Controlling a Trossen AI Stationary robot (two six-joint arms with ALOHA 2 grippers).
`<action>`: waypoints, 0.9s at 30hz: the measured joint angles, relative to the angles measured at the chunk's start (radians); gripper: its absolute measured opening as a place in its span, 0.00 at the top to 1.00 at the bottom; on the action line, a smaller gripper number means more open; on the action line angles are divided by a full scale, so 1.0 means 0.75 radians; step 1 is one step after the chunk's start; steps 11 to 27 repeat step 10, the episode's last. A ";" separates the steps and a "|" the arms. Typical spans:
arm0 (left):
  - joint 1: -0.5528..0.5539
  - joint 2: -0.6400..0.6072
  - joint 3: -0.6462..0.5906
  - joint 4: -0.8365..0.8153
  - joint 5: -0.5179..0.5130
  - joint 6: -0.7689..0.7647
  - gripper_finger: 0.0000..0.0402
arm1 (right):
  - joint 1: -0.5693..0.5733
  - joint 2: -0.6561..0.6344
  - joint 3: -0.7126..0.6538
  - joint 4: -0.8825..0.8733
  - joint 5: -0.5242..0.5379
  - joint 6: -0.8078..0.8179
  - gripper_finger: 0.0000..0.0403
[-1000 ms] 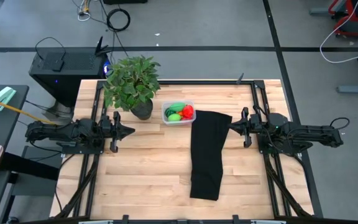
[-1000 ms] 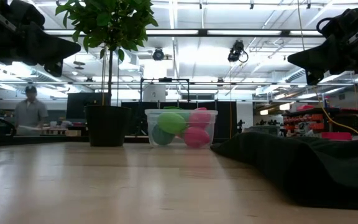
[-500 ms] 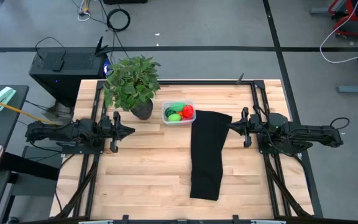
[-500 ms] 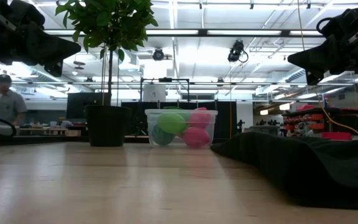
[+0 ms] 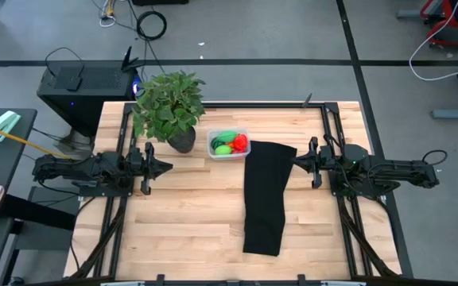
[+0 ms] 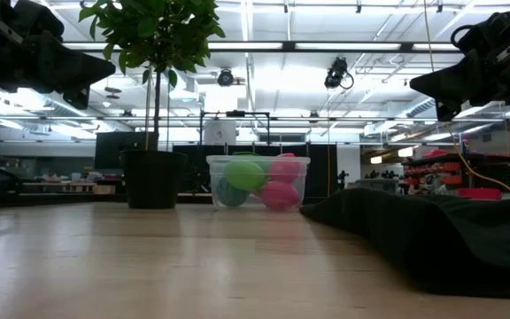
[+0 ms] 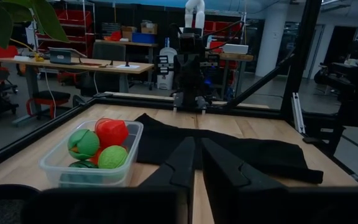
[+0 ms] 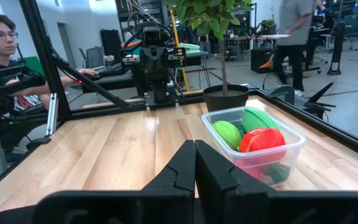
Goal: Pick and placing Produce into tupperware
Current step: Return to Home Position
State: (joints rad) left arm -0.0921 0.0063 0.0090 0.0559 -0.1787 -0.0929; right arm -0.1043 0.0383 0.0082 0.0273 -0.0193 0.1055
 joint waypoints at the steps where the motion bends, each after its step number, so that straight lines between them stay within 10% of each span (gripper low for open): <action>1: 0.000 0.000 0.000 0.000 0.000 0.000 0.90 | 0.000 0.000 0.000 0.000 0.000 0.000 0.97; 27: 0.000 0.000 0.000 0.000 0.000 -0.001 0.93 | 0.000 0.000 0.000 0.000 0.000 0.000 0.97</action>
